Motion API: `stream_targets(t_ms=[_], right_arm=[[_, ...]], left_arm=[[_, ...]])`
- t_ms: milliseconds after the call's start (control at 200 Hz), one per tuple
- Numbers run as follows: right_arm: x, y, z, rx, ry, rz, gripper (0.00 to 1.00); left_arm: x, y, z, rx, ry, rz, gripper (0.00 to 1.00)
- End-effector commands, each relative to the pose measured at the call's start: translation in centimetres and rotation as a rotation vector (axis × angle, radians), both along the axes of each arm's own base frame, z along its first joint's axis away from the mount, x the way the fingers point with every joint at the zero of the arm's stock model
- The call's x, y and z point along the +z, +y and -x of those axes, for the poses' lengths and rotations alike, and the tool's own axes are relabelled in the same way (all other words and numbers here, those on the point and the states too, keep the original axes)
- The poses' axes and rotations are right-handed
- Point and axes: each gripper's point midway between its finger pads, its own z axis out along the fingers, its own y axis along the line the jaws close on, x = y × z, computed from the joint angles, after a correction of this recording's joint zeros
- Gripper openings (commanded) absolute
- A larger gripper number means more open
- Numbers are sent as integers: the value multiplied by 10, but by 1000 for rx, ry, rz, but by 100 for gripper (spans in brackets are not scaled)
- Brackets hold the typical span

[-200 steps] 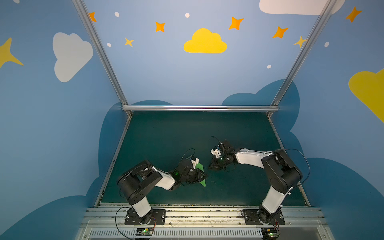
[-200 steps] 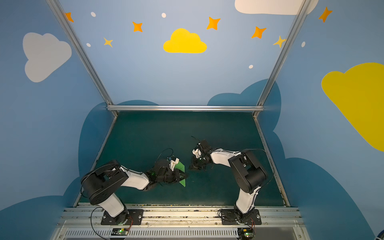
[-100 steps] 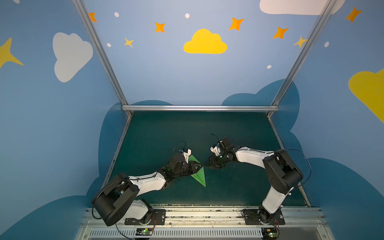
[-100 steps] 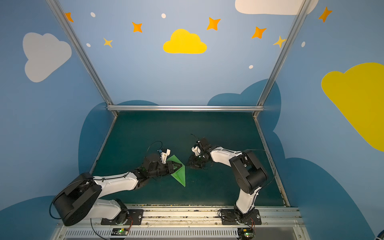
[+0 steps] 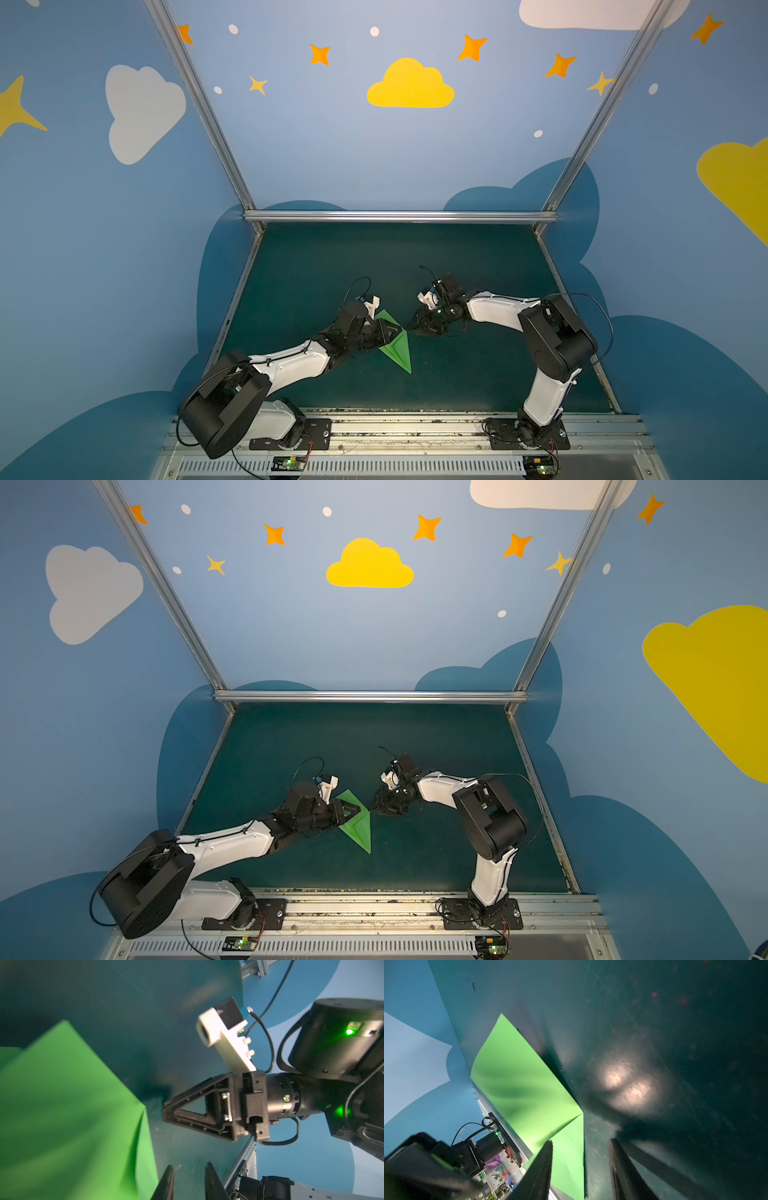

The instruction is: Fold a paper plane with a square sheet of paper (fold left side to right side)

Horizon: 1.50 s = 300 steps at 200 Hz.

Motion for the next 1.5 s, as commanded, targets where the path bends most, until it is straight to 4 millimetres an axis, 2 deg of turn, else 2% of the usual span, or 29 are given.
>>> stream_targets(t_ms=[0,85,230,335,526,771,1181,1497], right_arm=[[-1,-9,-2,-18,-5,14,44],[-1,-13,-2,-28,-2,16,43],[1,-18,-4,-39,-4,15,43],[4,-19,-5,-39,-4,11,43],[7,-15,-4,-23,1,-13,43],[7,-4,2,7,10,-39,43],[4,27,12,86,22,-72,45],[-10,38,11,100,51,-76,40]], left_arm=[[1,-17,7,-71,-6,-16,26],[-10,-22,10,-89,16,-45,23],[-31,-20,16,-91,59,-89,21],[-47,-14,20,-80,80,-119,18],[-63,4,24,-37,92,-178,17],[-84,17,30,-12,120,-207,15],[-97,23,34,-6,134,-205,13],[-97,24,36,-11,132,-199,13]])
